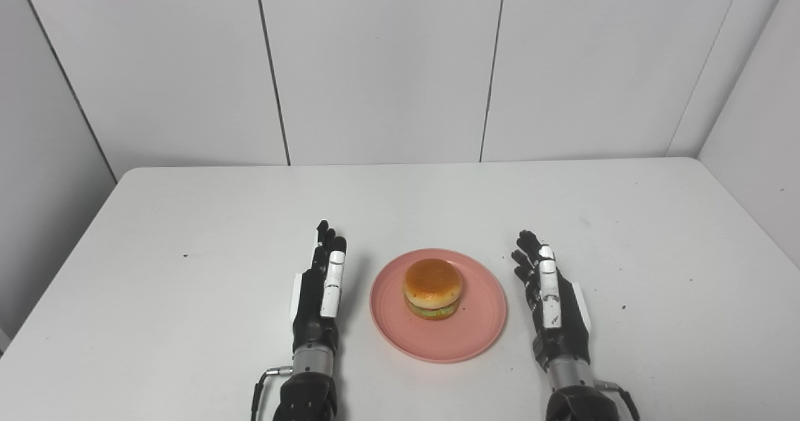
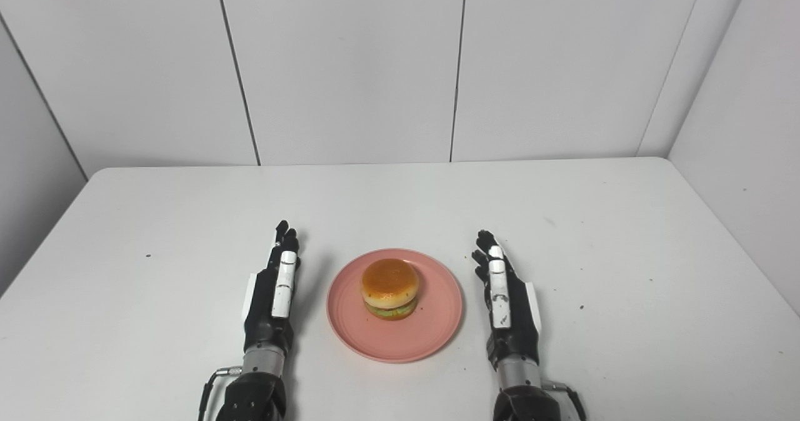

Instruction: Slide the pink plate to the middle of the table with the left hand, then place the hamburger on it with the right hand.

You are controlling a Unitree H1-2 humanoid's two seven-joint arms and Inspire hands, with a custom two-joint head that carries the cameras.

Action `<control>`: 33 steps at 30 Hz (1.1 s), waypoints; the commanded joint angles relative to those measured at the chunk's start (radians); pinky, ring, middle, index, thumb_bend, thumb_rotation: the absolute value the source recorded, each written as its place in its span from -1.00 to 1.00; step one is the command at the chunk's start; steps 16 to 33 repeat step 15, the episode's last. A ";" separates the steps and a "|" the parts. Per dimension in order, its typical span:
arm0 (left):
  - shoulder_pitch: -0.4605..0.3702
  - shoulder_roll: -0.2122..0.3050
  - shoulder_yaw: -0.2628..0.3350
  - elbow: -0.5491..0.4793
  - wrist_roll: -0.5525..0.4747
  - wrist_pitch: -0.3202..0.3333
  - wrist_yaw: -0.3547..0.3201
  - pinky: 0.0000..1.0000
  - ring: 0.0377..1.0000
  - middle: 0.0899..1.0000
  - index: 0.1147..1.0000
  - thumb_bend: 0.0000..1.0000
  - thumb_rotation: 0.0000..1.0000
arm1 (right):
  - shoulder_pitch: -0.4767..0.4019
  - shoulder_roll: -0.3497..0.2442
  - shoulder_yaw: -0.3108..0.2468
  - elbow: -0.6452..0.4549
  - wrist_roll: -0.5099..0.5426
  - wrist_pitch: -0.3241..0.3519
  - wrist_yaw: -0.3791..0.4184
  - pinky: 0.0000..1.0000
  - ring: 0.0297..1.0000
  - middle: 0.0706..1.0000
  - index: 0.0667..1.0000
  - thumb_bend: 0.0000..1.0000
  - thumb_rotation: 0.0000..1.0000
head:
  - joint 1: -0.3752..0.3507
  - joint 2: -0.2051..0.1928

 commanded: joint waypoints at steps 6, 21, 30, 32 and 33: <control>0.049 0.000 0.002 0.033 -0.007 0.009 -0.012 1.00 1.00 1.00 1.00 0.42 0.87 | 0.011 -0.001 0.004 0.002 0.006 0.031 0.000 0.89 0.82 0.82 0.72 0.57 1.00 | 0.001 -0.019; 0.057 -0.003 0.004 0.015 -0.027 0.022 -0.020 1.00 1.00 1.00 1.00 0.44 0.87 | 0.017 0.001 0.010 -0.001 0.000 0.029 -0.001 0.86 0.80 0.81 0.72 0.57 1.00 | -0.005 -0.027; 0.057 -0.003 0.004 0.015 -0.027 0.022 -0.020 1.00 1.00 1.00 1.00 0.44 0.87 | 0.017 0.001 0.010 -0.001 0.000 0.029 -0.001 0.86 0.80 0.81 0.72 0.57 1.00 | -0.005 -0.027; 0.057 -0.003 0.004 0.015 -0.027 0.022 -0.020 1.00 1.00 1.00 1.00 0.44 0.87 | 0.017 0.001 0.010 -0.001 0.000 0.029 -0.001 0.86 0.80 0.81 0.72 0.57 1.00 | -0.005 -0.027; 0.057 -0.003 0.004 0.015 -0.027 0.022 -0.020 1.00 1.00 1.00 1.00 0.44 0.87 | 0.017 0.001 0.010 -0.001 0.000 0.029 -0.001 0.86 0.80 0.81 0.72 0.57 1.00 | -0.005 -0.027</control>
